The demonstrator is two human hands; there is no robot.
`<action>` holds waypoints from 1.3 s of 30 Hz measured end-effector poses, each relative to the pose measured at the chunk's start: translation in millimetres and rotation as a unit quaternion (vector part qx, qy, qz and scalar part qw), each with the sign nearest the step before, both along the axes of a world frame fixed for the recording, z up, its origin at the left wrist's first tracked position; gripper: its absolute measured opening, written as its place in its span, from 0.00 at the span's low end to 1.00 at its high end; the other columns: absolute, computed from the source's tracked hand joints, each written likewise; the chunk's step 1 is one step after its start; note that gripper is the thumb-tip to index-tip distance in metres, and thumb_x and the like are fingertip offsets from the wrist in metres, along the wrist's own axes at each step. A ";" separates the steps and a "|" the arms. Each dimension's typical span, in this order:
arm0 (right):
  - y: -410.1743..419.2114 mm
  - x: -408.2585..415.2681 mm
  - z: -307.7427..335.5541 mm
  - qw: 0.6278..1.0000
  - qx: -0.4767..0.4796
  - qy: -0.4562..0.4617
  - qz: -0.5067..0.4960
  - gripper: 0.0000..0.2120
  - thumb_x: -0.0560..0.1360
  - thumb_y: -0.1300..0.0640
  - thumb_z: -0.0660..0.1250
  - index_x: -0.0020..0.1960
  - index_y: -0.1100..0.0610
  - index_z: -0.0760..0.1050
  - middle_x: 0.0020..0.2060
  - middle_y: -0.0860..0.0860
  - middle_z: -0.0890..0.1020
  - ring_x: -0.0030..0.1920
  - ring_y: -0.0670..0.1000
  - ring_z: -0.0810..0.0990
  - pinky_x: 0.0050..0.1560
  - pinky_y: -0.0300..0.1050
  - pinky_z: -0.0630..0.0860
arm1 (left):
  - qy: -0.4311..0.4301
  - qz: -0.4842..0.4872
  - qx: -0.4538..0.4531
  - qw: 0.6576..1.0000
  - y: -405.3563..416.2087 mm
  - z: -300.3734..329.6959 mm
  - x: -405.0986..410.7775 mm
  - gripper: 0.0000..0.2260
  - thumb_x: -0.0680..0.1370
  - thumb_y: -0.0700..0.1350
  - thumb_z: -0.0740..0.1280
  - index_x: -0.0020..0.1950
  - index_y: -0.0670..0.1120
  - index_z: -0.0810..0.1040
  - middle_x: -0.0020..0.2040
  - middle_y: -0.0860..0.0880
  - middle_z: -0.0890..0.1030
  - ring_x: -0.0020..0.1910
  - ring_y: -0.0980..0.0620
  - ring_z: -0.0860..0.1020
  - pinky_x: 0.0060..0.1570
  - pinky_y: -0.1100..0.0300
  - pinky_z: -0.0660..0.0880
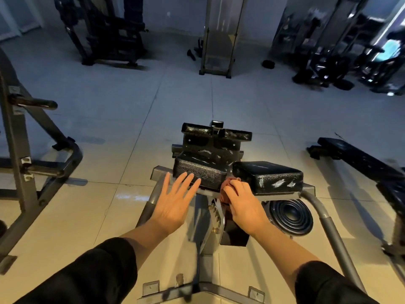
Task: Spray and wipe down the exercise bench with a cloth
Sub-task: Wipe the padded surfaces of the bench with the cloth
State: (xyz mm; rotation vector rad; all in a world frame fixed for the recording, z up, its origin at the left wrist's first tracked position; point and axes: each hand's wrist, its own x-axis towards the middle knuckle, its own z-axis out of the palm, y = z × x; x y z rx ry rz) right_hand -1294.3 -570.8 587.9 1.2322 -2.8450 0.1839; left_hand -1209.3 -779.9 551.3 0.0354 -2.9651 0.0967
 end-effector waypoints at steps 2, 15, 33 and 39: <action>16.4 -4.3 7.6 0.999 0.015 0.038 0.015 0.34 0.58 0.63 0.81 0.63 0.59 0.75 0.63 0.57 0.75 0.62 0.59 0.74 0.53 0.49 0.81 | 0.007 -0.049 0.014 0.999 32.8 4.7 -14.5 0.45 0.58 0.48 0.81 0.73 0.44 0.68 0.70 0.41 0.72 0.71 0.41 0.68 0.69 0.36 0.53; 113.8 -78.2 1.8 0.966 0.205 0.137 0.075 0.38 0.65 0.66 0.75 0.73 0.58 0.68 0.73 0.57 0.68 0.75 0.60 0.62 0.73 0.57 0.54 | -0.081 -0.013 0.081 0.993 133.4 12.5 -91.9 0.51 0.74 0.60 0.69 0.77 0.45 0.33 0.79 0.45 0.38 0.77 0.44 0.35 0.73 0.41 0.33; 182.8 -106.6 -10.5 0.994 0.075 0.073 0.030 0.49 0.47 0.69 0.82 0.68 0.59 0.74 0.68 0.55 0.75 0.69 0.58 0.72 0.65 0.55 0.69 | -0.034 -0.014 0.133 0.990 183.7 21.1 -118.1 0.48 0.74 0.50 0.72 0.79 0.44 0.38 0.80 0.48 0.48 0.78 0.50 0.45 0.73 0.52 0.32; 107.0 -82.6 -25.7 0.998 -0.046 0.012 0.041 0.36 0.70 0.71 0.67 0.76 0.61 0.62 0.76 0.57 0.61 0.77 0.57 0.52 0.76 0.53 0.49 | 0.003 -0.023 0.177 0.984 176.2 23.2 -125.0 0.42 0.74 0.51 0.72 0.79 0.46 0.49 0.76 0.51 0.63 0.76 0.56 0.57 0.76 0.54 0.38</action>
